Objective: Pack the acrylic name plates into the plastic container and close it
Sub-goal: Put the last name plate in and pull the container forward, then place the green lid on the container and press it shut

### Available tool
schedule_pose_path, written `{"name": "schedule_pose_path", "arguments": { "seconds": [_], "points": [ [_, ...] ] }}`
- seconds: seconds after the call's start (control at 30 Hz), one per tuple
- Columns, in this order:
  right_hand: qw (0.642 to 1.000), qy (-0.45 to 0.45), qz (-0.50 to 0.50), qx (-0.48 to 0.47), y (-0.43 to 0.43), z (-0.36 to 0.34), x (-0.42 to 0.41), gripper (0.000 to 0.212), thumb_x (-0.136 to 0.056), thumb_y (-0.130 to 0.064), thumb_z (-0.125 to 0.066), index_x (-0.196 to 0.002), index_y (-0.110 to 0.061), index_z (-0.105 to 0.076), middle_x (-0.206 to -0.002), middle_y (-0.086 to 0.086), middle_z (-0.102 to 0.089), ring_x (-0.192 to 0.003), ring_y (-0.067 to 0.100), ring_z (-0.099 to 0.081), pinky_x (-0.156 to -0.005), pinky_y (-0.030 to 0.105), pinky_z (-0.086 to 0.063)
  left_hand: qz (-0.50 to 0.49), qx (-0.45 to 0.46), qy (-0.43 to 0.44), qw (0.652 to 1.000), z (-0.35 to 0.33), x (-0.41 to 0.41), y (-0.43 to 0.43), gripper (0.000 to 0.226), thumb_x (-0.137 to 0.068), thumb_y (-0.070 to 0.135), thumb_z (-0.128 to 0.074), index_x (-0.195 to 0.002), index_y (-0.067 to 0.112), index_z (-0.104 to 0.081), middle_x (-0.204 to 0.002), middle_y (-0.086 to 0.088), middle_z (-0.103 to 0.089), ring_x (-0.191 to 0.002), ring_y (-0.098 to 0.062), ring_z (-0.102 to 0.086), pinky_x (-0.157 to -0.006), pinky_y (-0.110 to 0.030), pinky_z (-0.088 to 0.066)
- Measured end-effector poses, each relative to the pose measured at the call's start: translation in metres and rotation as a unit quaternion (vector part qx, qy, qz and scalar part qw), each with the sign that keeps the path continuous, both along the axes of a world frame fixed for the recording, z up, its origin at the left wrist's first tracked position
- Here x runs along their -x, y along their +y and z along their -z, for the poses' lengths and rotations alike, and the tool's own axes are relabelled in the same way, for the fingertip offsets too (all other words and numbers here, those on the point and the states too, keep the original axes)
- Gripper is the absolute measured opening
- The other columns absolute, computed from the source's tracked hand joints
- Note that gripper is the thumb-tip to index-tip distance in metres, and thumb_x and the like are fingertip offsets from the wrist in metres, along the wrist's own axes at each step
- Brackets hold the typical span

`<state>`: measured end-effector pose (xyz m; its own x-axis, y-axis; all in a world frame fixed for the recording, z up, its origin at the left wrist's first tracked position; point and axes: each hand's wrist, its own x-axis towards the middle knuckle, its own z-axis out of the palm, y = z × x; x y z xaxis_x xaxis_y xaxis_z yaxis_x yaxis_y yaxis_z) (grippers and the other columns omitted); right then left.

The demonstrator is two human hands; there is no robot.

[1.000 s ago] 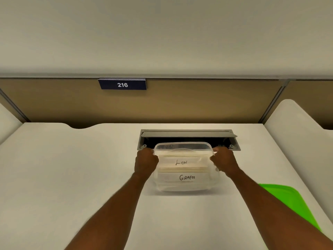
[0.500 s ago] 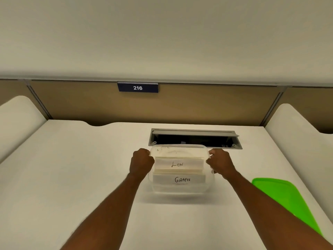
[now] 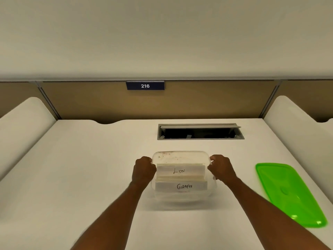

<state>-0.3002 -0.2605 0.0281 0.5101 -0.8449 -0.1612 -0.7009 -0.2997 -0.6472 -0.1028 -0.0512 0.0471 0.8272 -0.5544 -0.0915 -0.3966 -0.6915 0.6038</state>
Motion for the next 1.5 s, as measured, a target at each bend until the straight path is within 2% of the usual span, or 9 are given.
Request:
{"name": "schedule_pose_path", "arguments": {
  "seconds": [0.1, 0.37, 0.57, 0.63, 0.7, 0.8, 0.9, 1.03, 1.5],
  "points": [
    [1.000, 0.002, 0.001, -0.006, 0.008, 0.006, 0.001, 0.028, -0.072, -0.001, -0.056, -0.096, -0.007, -0.067, -0.079, 0.009, -0.069, -0.047, 0.025, -0.067, -0.046, 0.038, -0.058, 0.012, -0.016, -0.011, 1.000, 0.005, 0.001, 0.007, 0.035, -0.075, 0.002, -0.052, -0.047, 0.013, -0.034, -0.052, 0.003, -0.040, -0.052, -0.021, -0.041, -0.042, -0.023, -0.022],
    [1.000, 0.009, -0.004, -0.003, 0.017, 0.009, 0.002, 0.024, -0.073, -0.002, -0.056, -0.094, -0.008, -0.066, -0.084, 0.009, -0.068, -0.053, 0.028, -0.067, -0.044, 0.036, -0.057, 0.012, -0.021, 0.009, 1.000, 0.011, -0.001, 0.013, 0.018, -0.076, 0.006, -0.055, -0.059, 0.007, -0.053, -0.057, 0.000, -0.050, -0.057, -0.023, -0.049, -0.045, -0.026, -0.033],
    [1.000, 0.023, 0.001, -0.003, 0.014, 0.017, 0.002, 0.032, -0.073, -0.007, -0.056, -0.103, -0.010, -0.066, -0.088, 0.007, -0.069, -0.058, 0.025, -0.067, -0.040, 0.024, -0.046, 0.015, -0.025, 0.006, 1.000, 0.013, -0.001, 0.013, 0.013, -0.079, 0.010, -0.056, -0.070, 0.002, -0.062, -0.067, -0.003, -0.057, -0.064, -0.026, -0.052, -0.057, -0.031, -0.042],
    [1.000, 0.023, 0.005, 0.001, 0.014, 0.019, 0.002, 0.031, -0.073, -0.007, -0.056, -0.102, -0.010, -0.067, -0.088, 0.007, -0.069, -0.064, 0.027, -0.068, -0.046, 0.030, -0.052, 0.015, -0.023, 0.009, 1.000, 0.015, -0.002, 0.015, 0.014, -0.082, 0.015, -0.057, -0.077, 0.004, -0.065, -0.078, -0.008, -0.064, -0.075, -0.029, -0.059, -0.063, -0.029, -0.042],
    [1.000, 0.019, 0.014, 0.000, 0.016, 0.019, 0.002, 0.030, -0.075, -0.011, -0.059, -0.104, -0.011, -0.067, -0.093, 0.007, -0.070, -0.075, 0.027, -0.068, -0.064, 0.039, -0.059, 0.015, -0.028, 0.006, 0.999, 0.016, -0.003, 0.015, 0.023, -0.086, 0.025, -0.058, -0.092, 0.006, -0.068, -0.096, -0.010, -0.070, -0.092, -0.031, -0.064, -0.071, -0.026, -0.043],
    [0.999, 0.033, 0.035, 0.012, 0.017, 0.017, 0.002, 0.046, -0.082, -0.038, -0.066, -0.120, -0.012, -0.060, -0.106, 0.007, -0.070, -0.099, 0.027, -0.066, -0.084, 0.037, -0.054, 0.014, -0.032, -0.008, 0.999, 0.008, -0.001, 0.013, 0.036, -0.089, 0.039, -0.057, -0.103, 0.007, -0.063, -0.104, -0.009, -0.068, -0.101, -0.030, -0.063, -0.077, -0.030, -0.045],
    [0.997, 0.041, 0.059, 0.037, 0.013, 0.012, 0.006, 0.060, -0.085, -0.057, -0.055, -0.124, -0.012, -0.056, -0.109, 0.009, -0.071, -0.108, 0.029, -0.063, -0.088, 0.037, -0.049, 0.021, -0.031, -0.035, 0.999, -0.005, 0.002, 0.007, 0.047, -0.091, 0.042, -0.054, -0.122, 0.007, -0.055, -0.122, -0.012, -0.060, -0.115, -0.029, -0.056, -0.086, -0.034, -0.044],
    [0.993, 0.035, 0.095, 0.060, 0.007, -0.001, 0.021, 0.058, -0.087, -0.058, -0.051, -0.122, -0.012, -0.057, -0.110, 0.009, -0.070, -0.109, 0.031, -0.061, -0.089, 0.038, -0.048, 0.042, 0.010, -0.038, 0.998, -0.020, 0.006, -0.004, 0.053, -0.093, 0.038, -0.053, -0.136, 0.008, -0.046, -0.137, -0.011, -0.052, -0.128, -0.026, -0.048, -0.100, -0.035, -0.040],
    [0.979, 0.054, 0.179, 0.087, -0.033, -0.017, 0.104, 0.048, -0.088, -0.051, -0.056, -0.118, -0.013, -0.060, -0.111, 0.011, -0.069, -0.111, 0.032, -0.059, -0.088, 0.038, -0.047, 0.221, 0.090, -0.083, 0.968, -0.041, 0.083, -0.087, 0.041, -0.093, 0.032, -0.053, -0.131, 0.017, -0.054, -0.136, 0.001, -0.054, -0.127, -0.016, -0.047, -0.105, -0.028, -0.036]
  ]
}}
